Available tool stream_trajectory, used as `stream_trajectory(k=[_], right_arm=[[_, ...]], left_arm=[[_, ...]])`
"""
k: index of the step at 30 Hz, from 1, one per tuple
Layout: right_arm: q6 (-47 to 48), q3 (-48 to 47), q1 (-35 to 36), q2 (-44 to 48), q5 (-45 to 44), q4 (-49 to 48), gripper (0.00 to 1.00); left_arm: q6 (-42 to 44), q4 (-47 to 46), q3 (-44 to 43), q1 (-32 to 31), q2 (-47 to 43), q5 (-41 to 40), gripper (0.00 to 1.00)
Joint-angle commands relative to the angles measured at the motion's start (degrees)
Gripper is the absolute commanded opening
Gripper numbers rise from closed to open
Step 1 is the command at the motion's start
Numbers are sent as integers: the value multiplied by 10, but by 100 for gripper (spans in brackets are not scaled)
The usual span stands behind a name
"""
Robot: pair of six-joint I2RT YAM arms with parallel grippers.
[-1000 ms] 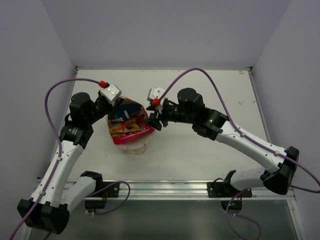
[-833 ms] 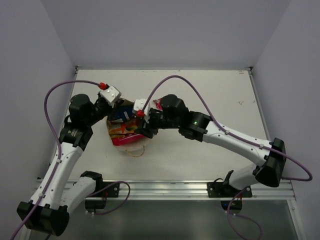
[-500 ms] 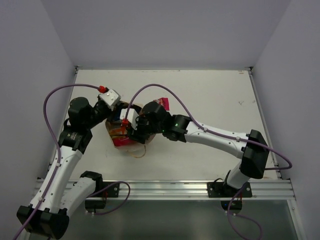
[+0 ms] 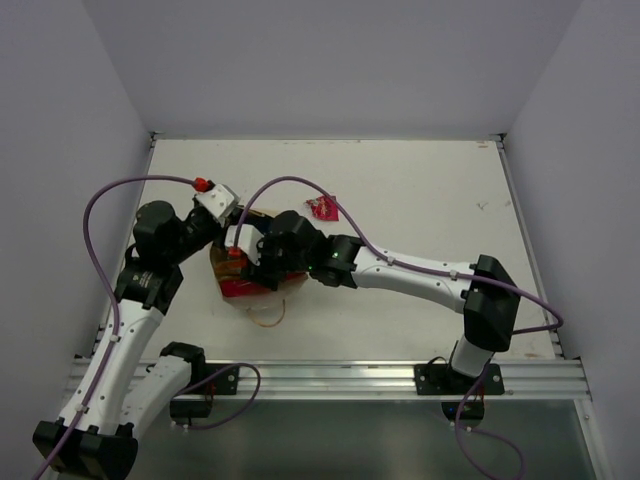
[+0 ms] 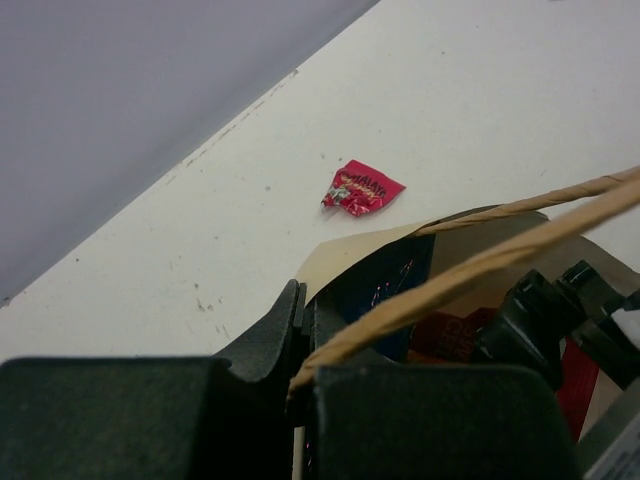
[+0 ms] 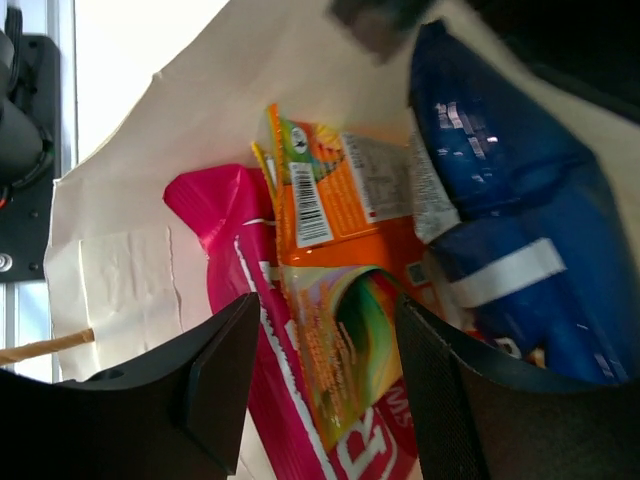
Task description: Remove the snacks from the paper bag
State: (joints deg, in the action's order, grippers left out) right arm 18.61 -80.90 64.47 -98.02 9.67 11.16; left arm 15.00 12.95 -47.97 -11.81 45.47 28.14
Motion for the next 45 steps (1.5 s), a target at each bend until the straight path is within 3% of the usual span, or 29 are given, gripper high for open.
stream_trajectory(k=[1, 14, 35, 45], right_arm=[[12, -29, 10, -6, -16, -26, 60], [11, -37, 23, -45, -53, -55, 58], [10, -16, 21, -20, -112, -73, 37], [3, -10, 14, -5, -135, -75, 42]], left_arm=[[-12, -37, -5, -4, -5, 5, 0], [-38, -38, -11, -4, 9, 6, 0], [-40, -38, 8, -4, -20, -1, 0], [-41, -38, 9, -4, -26, -5, 0]])
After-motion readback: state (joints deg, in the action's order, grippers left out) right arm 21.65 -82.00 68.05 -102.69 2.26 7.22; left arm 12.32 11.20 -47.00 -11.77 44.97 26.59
